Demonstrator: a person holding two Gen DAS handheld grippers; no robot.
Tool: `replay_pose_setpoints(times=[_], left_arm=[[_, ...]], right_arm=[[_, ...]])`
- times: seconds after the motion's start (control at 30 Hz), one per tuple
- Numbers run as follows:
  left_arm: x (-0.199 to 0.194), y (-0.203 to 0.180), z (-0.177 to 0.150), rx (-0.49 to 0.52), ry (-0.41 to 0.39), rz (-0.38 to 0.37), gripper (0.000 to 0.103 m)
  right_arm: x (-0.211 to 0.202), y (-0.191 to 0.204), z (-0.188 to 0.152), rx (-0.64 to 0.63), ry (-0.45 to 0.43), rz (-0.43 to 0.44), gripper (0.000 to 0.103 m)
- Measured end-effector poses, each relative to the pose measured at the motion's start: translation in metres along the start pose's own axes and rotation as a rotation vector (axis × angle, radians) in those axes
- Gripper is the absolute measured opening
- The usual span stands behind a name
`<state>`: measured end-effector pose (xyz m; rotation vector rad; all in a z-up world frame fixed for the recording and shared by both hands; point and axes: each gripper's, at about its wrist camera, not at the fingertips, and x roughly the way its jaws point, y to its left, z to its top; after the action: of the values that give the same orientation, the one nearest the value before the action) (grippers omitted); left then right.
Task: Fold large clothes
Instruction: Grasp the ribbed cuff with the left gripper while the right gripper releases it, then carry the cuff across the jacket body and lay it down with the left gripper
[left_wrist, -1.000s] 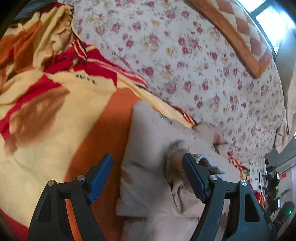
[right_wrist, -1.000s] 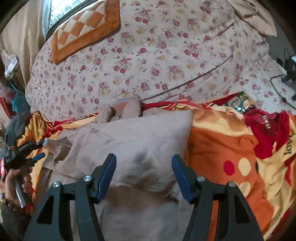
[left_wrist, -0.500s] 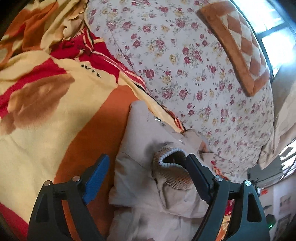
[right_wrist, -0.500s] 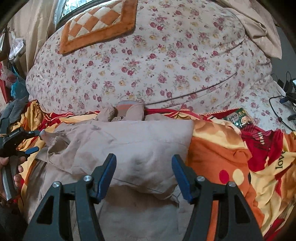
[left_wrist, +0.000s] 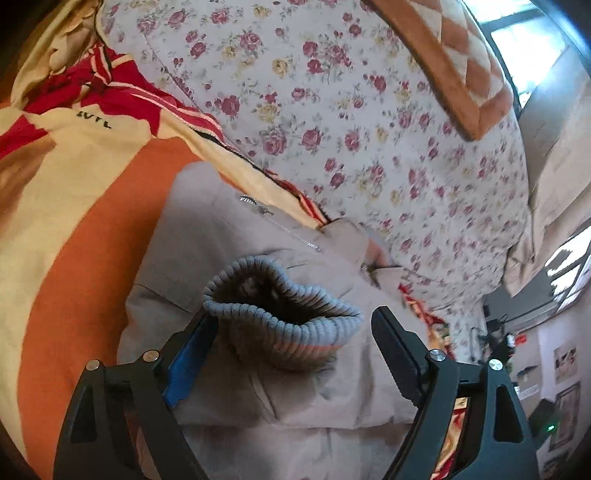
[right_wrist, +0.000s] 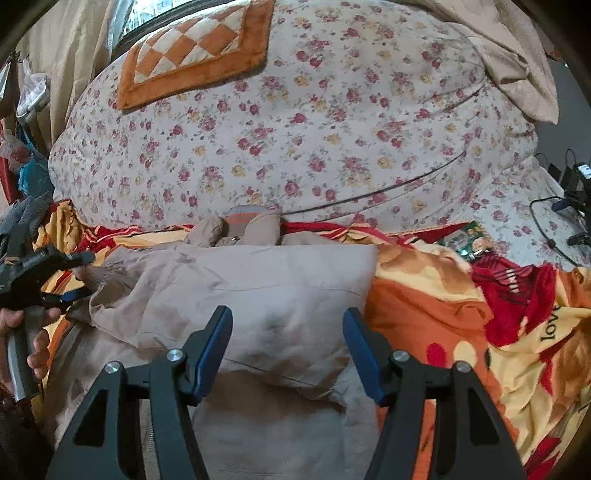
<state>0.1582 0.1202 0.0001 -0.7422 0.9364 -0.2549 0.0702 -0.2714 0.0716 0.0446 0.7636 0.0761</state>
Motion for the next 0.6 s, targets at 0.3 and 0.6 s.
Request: replay_pose_setpoints(times=[0.3, 0.6], left_arm=[[-0.027, 0.004, 0.0, 0.087, -0.11, 0.099, 0.004], [-0.04, 0.017, 0.013, 0.142, -0.202, 0.209, 0.004]], right_arm=[[-0.007, -0.061, -0.004, 0.178, -0.005, -0.052, 0.066], [-0.006, -0.061, 0.0, 0.213, -0.037, -0.057, 0.066]])
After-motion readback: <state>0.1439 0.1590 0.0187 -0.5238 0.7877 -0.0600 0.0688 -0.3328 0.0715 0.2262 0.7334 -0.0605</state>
